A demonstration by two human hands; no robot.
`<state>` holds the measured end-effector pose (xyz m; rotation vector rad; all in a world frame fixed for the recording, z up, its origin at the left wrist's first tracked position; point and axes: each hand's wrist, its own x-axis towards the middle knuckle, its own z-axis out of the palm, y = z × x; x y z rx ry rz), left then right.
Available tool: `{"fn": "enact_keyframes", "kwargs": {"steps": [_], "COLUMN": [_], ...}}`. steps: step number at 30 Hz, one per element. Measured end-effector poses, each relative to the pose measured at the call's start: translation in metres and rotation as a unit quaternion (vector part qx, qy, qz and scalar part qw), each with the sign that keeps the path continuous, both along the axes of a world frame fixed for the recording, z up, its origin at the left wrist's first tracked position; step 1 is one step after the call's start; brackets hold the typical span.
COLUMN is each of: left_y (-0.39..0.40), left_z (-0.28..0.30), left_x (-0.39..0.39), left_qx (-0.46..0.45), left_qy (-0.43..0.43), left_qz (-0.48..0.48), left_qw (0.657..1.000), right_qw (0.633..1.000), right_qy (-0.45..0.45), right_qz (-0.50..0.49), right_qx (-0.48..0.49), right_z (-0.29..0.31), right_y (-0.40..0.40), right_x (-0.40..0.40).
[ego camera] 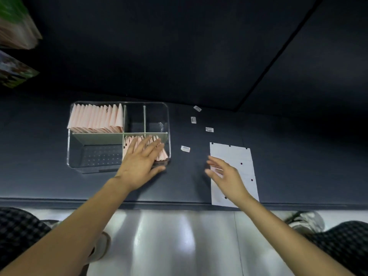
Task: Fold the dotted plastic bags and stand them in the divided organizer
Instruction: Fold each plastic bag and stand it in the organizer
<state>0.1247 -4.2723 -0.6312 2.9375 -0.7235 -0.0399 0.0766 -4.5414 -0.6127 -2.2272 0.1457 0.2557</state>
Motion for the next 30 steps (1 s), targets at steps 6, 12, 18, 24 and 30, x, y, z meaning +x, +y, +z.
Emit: {"fn": "enact_keyframes", "kwargs": {"steps": [6, 12, 18, 24, 30], "left_y": [-0.062, -0.120, -0.133, -0.140, -0.157], "left_z": [0.005, -0.043, -0.057, -0.036, -0.020], "left_x": [-0.025, -0.070, -0.080, -0.059, -0.041], "left_qx": [-0.120, -0.056, -0.090, -0.265, -0.356], "left_qy": [-0.061, 0.150, 0.111, 0.088, 0.065], "left_qz": [-0.148, -0.207, -0.172, -0.035, 0.069], "left_qw": [0.980, 0.965, 0.975, 0.960, 0.930], "right_qw": [0.960, 0.933, 0.940, 0.960, 0.972], "right_qy": [0.012, -0.156, -0.198, -0.125, -0.052], "right_qz": [0.148, 0.158, 0.151, 0.168, 0.136], "right_qx": [-0.236, -0.283, -0.232, -0.188, -0.183], "right_z": [-0.032, -0.053, -0.046, -0.003, 0.015], "right_y": [-0.099, -0.102, -0.103, -0.122, -0.141], "right_x": [-0.072, -0.090, -0.085, -0.027, 0.053]}}
